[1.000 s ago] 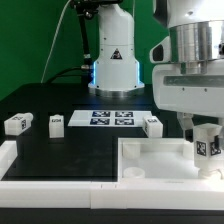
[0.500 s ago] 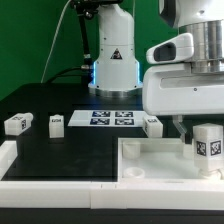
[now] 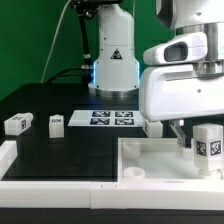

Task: Assemble one leg

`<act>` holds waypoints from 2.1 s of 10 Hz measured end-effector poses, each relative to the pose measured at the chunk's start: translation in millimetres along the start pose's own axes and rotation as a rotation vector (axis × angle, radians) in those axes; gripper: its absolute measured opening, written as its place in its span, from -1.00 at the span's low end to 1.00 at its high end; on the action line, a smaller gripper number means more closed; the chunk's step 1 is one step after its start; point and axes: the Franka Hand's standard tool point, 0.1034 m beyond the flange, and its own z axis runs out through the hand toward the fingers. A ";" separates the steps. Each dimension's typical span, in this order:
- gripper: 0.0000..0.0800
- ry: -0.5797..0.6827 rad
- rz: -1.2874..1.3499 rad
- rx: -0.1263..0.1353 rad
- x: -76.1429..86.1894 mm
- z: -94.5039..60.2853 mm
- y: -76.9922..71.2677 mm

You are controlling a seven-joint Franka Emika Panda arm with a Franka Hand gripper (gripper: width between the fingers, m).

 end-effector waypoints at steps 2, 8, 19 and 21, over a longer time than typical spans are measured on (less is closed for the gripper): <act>0.55 -0.001 0.012 0.000 -0.4 0.6 0.2; -0.27 -0.009 0.163 0.002 0.9 1.9 0.4; 0.31 -0.028 1.490 0.018 1.9 4.3 1.8; 0.56 -0.032 1.383 0.016 2.0 4.1 -7.3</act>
Offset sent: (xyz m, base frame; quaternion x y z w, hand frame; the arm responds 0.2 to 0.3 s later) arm 0.0000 0.0000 0.0000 0.0000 0.0000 0.0000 1.0000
